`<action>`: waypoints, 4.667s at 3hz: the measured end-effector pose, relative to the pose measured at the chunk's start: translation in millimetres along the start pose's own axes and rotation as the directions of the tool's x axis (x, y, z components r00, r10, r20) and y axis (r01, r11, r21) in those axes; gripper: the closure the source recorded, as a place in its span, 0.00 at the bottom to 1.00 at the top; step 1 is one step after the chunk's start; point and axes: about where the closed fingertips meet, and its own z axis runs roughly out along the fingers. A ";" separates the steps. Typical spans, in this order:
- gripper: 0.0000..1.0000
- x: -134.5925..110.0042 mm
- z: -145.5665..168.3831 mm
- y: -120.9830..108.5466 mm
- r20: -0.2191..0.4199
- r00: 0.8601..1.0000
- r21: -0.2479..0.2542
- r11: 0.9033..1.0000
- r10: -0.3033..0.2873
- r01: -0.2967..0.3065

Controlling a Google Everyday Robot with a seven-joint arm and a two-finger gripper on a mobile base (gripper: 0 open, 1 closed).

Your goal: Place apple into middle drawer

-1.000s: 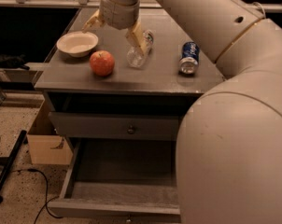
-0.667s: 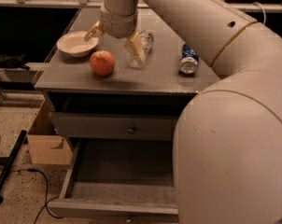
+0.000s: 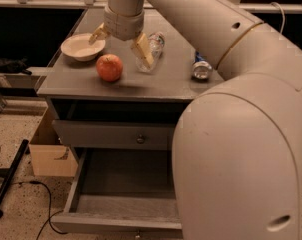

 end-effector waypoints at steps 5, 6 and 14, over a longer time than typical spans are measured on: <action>0.00 -22.0 51.2 -31.3 0.052 0.999 0.002 1.000 -0.013 0.013; 0.19 -22.0 51.2 -31.3 0.052 0.999 0.002 1.000 -0.013 0.013; 1.00 -84.4 15.4 42.0 0.032 0.999 -0.027 0.999 0.022 -0.021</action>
Offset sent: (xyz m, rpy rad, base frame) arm 0.0136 0.0388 -0.0132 -0.0302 0.0251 0.0493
